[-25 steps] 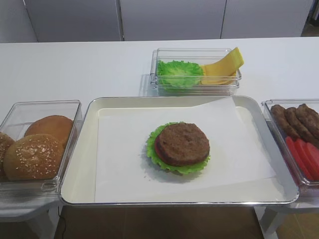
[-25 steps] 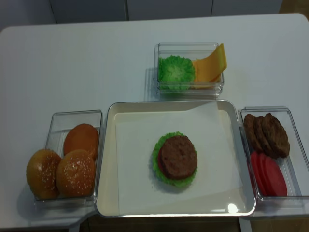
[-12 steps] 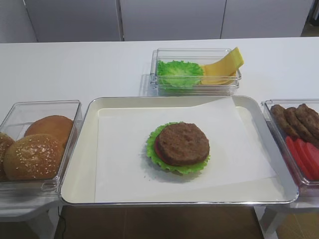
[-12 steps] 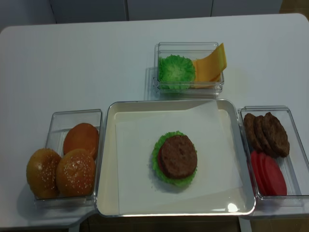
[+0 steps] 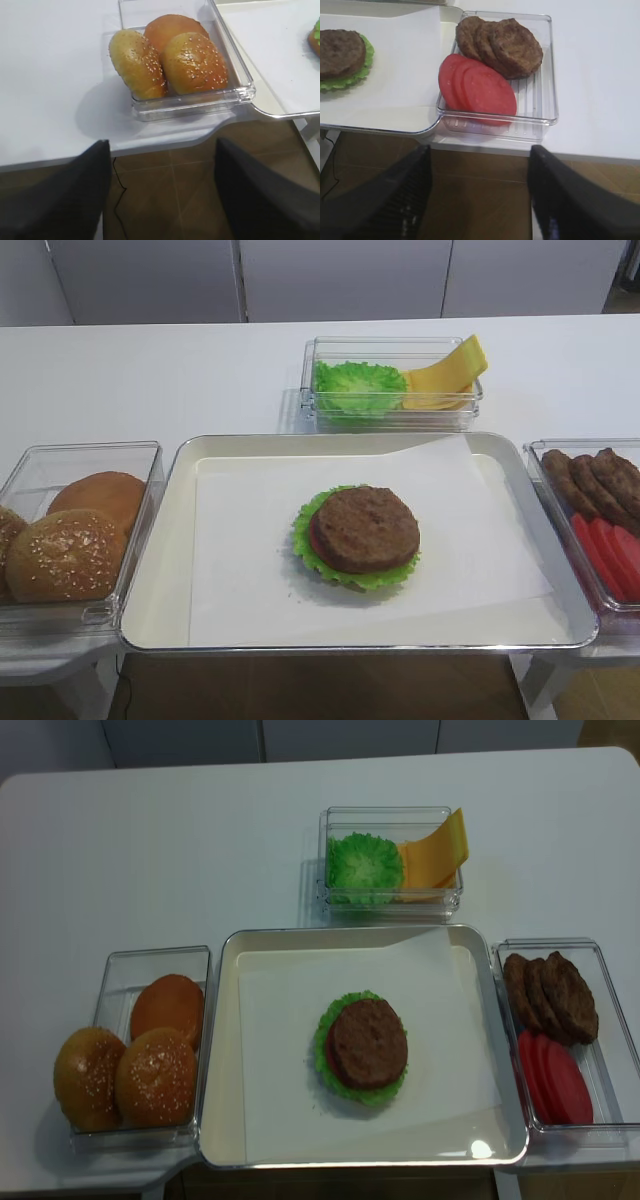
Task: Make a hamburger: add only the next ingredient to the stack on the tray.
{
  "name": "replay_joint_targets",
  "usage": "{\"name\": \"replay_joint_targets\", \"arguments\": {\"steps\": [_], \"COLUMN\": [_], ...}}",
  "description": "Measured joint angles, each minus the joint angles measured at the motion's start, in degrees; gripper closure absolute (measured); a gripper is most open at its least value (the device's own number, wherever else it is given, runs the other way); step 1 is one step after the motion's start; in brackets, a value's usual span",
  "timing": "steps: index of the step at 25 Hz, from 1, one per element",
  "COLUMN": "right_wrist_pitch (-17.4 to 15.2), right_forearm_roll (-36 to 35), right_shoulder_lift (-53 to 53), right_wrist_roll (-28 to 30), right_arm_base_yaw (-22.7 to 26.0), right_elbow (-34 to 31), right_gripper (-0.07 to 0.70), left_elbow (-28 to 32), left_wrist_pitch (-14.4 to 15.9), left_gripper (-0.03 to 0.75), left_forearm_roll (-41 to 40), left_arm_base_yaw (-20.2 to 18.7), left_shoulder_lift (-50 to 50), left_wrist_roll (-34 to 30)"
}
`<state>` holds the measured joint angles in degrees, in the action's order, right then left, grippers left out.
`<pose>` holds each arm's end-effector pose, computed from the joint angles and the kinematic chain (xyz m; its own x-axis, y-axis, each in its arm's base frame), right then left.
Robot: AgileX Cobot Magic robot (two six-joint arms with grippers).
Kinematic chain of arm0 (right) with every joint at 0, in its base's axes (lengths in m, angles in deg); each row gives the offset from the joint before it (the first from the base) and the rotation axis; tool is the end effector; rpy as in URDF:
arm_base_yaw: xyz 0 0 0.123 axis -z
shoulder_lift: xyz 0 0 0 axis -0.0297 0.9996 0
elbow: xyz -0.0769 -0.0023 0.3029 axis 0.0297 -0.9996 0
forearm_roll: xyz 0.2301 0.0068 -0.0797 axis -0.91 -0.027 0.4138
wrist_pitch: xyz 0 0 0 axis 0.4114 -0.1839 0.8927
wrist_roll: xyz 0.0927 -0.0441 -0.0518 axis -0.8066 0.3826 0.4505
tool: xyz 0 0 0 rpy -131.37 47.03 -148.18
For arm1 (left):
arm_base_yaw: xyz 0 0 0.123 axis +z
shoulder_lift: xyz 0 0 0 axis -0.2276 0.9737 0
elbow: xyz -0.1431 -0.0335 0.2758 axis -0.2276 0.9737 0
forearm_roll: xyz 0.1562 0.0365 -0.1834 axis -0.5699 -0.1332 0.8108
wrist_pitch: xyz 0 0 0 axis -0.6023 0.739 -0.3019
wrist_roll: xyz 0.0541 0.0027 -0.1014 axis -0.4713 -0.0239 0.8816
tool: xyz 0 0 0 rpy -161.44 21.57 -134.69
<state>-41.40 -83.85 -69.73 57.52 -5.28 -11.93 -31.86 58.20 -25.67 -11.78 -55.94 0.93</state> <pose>-0.0250 0.0064 0.2465 -0.5332 -0.0614 -0.8438 -0.1877 0.9811 0.0472 -0.0261 -0.0106 0.2451 -0.5583 -0.0492 -0.8282 0.0281 0.9965 -0.0781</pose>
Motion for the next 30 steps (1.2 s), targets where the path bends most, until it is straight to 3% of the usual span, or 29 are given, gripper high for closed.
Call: {"name": "replay_joint_targets", "arguments": {"steps": [6,11,30], "right_wrist_pitch": [0.0,0.0,0.0], "right_forearm_roll": [0.0,-0.1,-0.1], "right_shoulder_lift": [0.0,0.0,0.0], "right_wrist_roll": [0.1,0.1,0.1], "right_arm_base_yaw": [0.3,3.8,4.0], "right_elbow": [0.0,0.0,0.0], "right_gripper": [0.173,0.173,0.173], "left_elbow": [0.0,0.0,0.0], "left_wrist_pitch": [0.0,0.0,0.0], "left_gripper": [0.238,0.238,0.238], "left_forearm_roll": [0.0,0.0,0.0], "left_arm_base_yaw": [0.0,0.0,0.0], "left_shoulder_lift": [0.0,0.0,0.0], "left_wrist_roll": [0.0,0.0,0.0]}}
